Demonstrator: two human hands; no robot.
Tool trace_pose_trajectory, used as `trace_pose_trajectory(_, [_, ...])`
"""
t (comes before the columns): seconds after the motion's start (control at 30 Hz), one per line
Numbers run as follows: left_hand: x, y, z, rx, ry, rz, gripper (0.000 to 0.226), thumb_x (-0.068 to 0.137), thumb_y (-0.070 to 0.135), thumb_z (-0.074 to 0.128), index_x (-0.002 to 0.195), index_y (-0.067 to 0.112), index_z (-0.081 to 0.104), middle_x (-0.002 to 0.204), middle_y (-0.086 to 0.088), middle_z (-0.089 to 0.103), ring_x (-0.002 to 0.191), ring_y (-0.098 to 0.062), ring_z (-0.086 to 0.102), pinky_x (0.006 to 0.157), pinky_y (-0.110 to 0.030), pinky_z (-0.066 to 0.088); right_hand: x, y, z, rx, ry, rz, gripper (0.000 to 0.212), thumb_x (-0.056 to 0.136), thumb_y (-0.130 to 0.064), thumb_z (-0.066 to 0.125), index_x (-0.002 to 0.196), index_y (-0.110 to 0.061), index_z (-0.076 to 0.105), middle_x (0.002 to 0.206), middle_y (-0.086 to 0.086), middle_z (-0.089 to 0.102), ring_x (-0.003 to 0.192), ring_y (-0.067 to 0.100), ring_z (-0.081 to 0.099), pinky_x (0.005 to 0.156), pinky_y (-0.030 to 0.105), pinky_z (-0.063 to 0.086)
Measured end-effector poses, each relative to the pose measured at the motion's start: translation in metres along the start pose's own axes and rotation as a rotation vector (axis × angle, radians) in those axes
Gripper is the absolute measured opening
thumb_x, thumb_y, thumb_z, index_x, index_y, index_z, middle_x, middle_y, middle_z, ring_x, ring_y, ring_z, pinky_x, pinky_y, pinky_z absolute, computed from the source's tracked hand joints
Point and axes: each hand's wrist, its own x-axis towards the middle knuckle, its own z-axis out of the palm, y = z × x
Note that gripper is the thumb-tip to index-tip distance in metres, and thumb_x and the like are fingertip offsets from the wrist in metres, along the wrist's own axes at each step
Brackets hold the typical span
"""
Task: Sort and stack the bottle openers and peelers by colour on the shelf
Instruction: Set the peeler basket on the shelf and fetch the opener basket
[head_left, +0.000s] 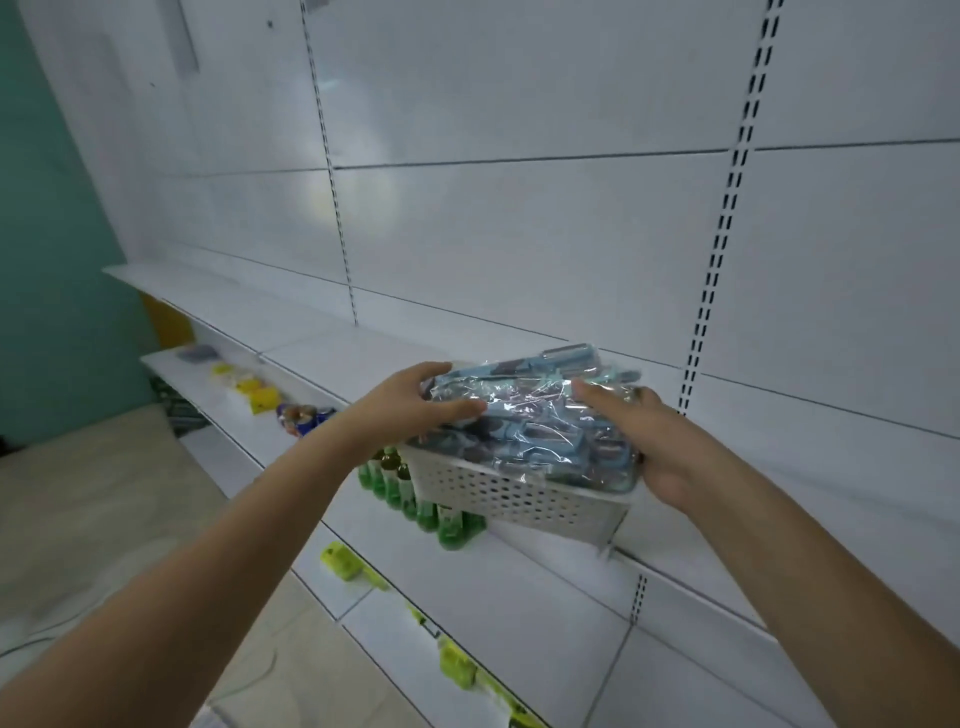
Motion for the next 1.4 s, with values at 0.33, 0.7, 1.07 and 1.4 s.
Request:
trace_pose_trajectory(0.33, [0.158, -0.082, -0.027, -0.095, 0.009, -0.041, 0.092, 0.07, 0.065, 0.07, 0.148, 0.027, 0.039, 0.146, -0.013, 0.049, 0.118, -0.032, 0.058, 0.099, -0.047, 0.05, 0.167, 0.007, 0.063, -0.15, 0.09, 0.056, 0.145, 0.021, -0.072, 0.083, 0.144, -0.016, 0.031, 0.137, 0.01, 0.053, 0.12, 0.03, 0.055, 0.097, 0.048, 0.052])
trace_pose_trajectory(0.7, [0.291, -0.174, -0.053, -0.152, 0.191, -0.107, 0.048, 0.099, 0.038, 0.052, 0.14, 0.013, 0.049, 0.103, -0.005, 0.065, 0.097, -0.023, 0.061, 0.082, -0.03, 0.043, 0.277, 0.013, 0.108, -0.346, 0.162, -0.001, 0.086, 0.047, -0.089, 0.065, 0.118, -0.041, 0.057, 0.112, -0.004, 0.07, 0.098, 0.023, 0.069, 0.091, 0.05, 0.055])
trace_pose_trajectory(1.07, [0.318, -0.202, -0.045, -0.531, 0.041, -0.069, 0.045, 0.098, 0.041, 0.048, 0.114, 0.001, 0.061, 0.11, -0.019, 0.068, 0.096, -0.026, 0.064, 0.084, -0.036, 0.05, 0.257, 0.056, 0.097, -0.021, 0.172, 0.109, 0.079, 0.079, -0.08, 0.046, 0.141, -0.031, 0.045, 0.137, -0.004, 0.055, 0.121, 0.016, 0.056, 0.099, 0.038, 0.048])
trace_pose_trajectory(1.4, [0.272, -0.237, -0.062, -0.564, -0.022, 0.065, 0.043, 0.094, 0.053, 0.057, 0.13, 0.029, 0.055, 0.127, 0.012, 0.065, 0.117, -0.008, 0.062, 0.103, -0.036, 0.045, 0.287, 0.05, 0.131, 0.272, 0.001, -0.041, 0.046, 0.1, -0.04, 0.046, 0.142, -0.022, 0.047, 0.134, -0.005, 0.06, 0.124, 0.005, 0.053, 0.118, 0.031, 0.029])
